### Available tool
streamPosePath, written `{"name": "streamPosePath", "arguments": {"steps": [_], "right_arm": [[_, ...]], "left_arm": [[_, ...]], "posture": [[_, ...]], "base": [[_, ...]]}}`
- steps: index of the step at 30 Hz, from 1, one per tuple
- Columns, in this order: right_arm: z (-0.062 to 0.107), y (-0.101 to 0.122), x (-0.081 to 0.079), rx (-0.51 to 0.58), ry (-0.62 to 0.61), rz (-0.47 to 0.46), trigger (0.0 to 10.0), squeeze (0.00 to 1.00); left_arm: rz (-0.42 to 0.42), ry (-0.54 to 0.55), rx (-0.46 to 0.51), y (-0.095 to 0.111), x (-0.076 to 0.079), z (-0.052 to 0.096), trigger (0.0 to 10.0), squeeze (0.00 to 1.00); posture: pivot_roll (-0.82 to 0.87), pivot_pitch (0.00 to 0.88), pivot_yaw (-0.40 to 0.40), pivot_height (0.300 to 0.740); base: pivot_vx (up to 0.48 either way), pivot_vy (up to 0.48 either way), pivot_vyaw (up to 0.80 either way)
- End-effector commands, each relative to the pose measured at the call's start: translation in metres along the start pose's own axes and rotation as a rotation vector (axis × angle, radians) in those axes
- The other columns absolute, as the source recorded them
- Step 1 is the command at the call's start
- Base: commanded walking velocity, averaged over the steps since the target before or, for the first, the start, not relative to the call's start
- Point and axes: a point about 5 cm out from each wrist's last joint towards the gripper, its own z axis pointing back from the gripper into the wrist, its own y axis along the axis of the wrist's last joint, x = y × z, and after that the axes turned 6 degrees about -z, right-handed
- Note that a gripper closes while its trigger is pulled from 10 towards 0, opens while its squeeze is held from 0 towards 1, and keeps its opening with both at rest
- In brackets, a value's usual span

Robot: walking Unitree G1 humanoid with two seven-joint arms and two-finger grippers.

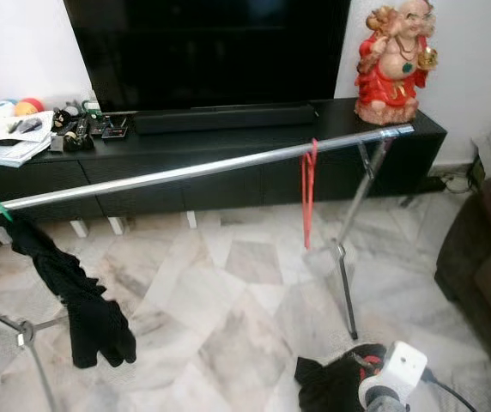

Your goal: Hang hanger

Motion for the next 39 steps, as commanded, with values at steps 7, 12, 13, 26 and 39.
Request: {"name": "streamPosePath", "arguments": {"steps": [7, 12, 13, 26, 39], "right_arm": [[-0.014, 0.036, -0.025, 0.116, 0.114, 0.089, 10.0, 0.00], [-0.018, 0.047, -0.037, 0.128, 0.156, 0.180, 10.0, 0.00], [-0.019, 0.051, -0.044, 0.145, 0.189, 0.211, 10.0, 0.00], [-0.028, 0.056, -0.085, 0.058, 0.268, 0.504, 10.0, 0.00], [-0.023, 0.016, -0.131, -0.135, 0.325, 0.639, 10.0, 0.00]], "left_arm": [[0.003, 0.048, 0.025, 0.004, -0.008, 0.000, 10.0, 0.00], [0.004, 0.079, 0.043, 0.006, -0.009, 0.001, 10.0, 0.00], [0.003, 0.094, 0.050, 0.006, -0.009, 0.001, 10.0, 0.00], [-0.094, 0.100, 0.542, 0.136, -0.047, 0.016, 10.0, 0.00], [-0.801, -0.570, 0.572, 0.203, 0.020, 0.070, 10.0, 0.00]], "posture": [[-0.03, 0.000, 0.025, 0.740], [-0.02, 0.000, 0.022, 0.740], [-0.02, 0.000, 0.020, 0.740], [-0.01, 0.000, 0.015, 0.740], [0.00, 0.000, -0.002, 0.740]], "base": [[0.000, 0.000, 0.00], [0.000, 0.000, 0.00], [0.000, 0.000, 0.00], [0.000, 0.000, 0.00], [0.000, 0.000, 0.00]]}}
